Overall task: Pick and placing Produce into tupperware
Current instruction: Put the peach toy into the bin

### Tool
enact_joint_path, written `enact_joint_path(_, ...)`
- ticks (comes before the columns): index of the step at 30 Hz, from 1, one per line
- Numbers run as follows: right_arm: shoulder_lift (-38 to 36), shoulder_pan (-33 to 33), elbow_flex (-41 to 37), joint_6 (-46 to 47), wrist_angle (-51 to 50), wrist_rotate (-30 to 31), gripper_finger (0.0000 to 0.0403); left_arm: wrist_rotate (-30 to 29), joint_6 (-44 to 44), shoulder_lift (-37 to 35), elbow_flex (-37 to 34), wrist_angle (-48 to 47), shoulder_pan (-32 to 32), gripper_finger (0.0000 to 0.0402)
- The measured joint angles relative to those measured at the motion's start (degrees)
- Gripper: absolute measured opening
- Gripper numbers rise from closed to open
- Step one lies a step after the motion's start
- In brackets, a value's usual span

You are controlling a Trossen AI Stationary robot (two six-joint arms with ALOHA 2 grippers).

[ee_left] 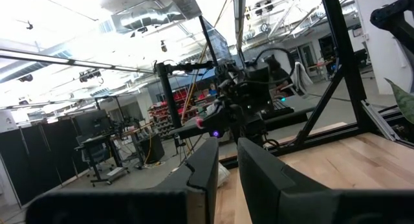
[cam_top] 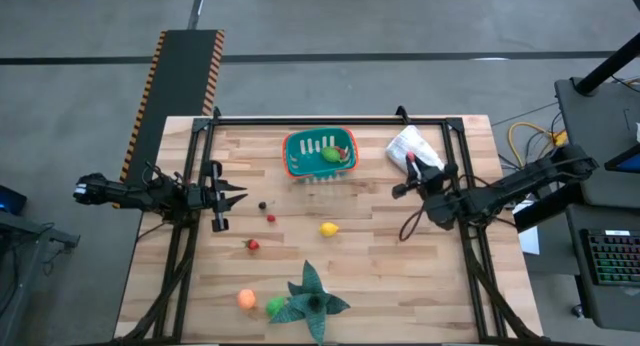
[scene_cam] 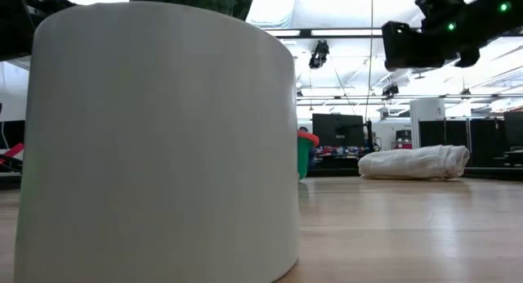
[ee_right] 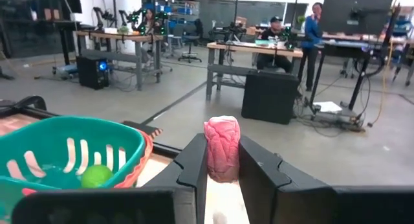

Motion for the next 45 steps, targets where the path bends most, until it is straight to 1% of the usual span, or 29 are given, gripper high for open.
enact_joint_path(7, 0.1, -2.5, -3.3, 7.3, 0.3, 0.0, 0.0063, 0.0, 0.0, 0.0, 0.0, 0.0, 0.0, 0.0046)
enact_joint_path(9, 1.1, -2.9, -3.6, 9.5, 0.4, 0.0, 0.0063, 0.0, 0.0, 0.0, 0.0, 0.0, 0.0, 0.0046)
enact_joint_path(11, 2.8, -3.2, -3.7, 11.3, 1.1, 0.1, 0.0063, 0.0, 0.0, 0.0, 0.0, 0.0, 0.0, 0.0046)
enact_joint_path(15, 8.8, -4.5, -2.2, 11.9, 4.4, 0.6, 0.0063, 0.0, 0.0, 0.0, 0.0, 0.0, 0.0, 0.0046)
enact_joint_path(17, 12.4, -5.5, -0.5, 11.9, 6.1, 0.7, 0.0063, 0.0, 0.0, 0.0, 0.0, 0.0, 0.0, 0.0046)
enact_joint_path(23, 23.2, -8.8, 6.7, 12.2, 6.9, 0.0, 0.0063, 0.0, 0.0, 0.0, 0.0, 0.0, 0.0, 0.0046)
enact_joint_path(31, 35.6, -12.1, 17.8, 12.2, 6.9, -3.4, 0.0063, 0.0, 0.0, 0.0, 0.0, 0.0, 0.0, 0.0046)
enact_joint_path(36, 40.8, -13.8, 23.5, 11.9, 6.9, -6.8, 0.0063, 0.0, 0.0, 0.0, 0.0, 0.0, 0.0, 0.0046)
enact_joint_path(39, 42.8, -14.6, 26.4, 9.7, 7.0, -8.2, 0.0063, 0.0, 0.0, 0.0, 0.0, 0.0, 0.0, 0.0046)
enact_joint_path(42, 43.7, -15.3, 28.9, 5.9, 6.9, -9.7, 0.0063, 0.0, 0.0, 0.0, 0.0, 0.0, 0.0, 0.0046)
enact_joint_path(45, 43.7, -16.2, 31.3, 0.3, 7.0, -12.3, 0.0063, 0.0, 0.0, 0.0, 0.0, 0.0, 0.0, 0.0046)
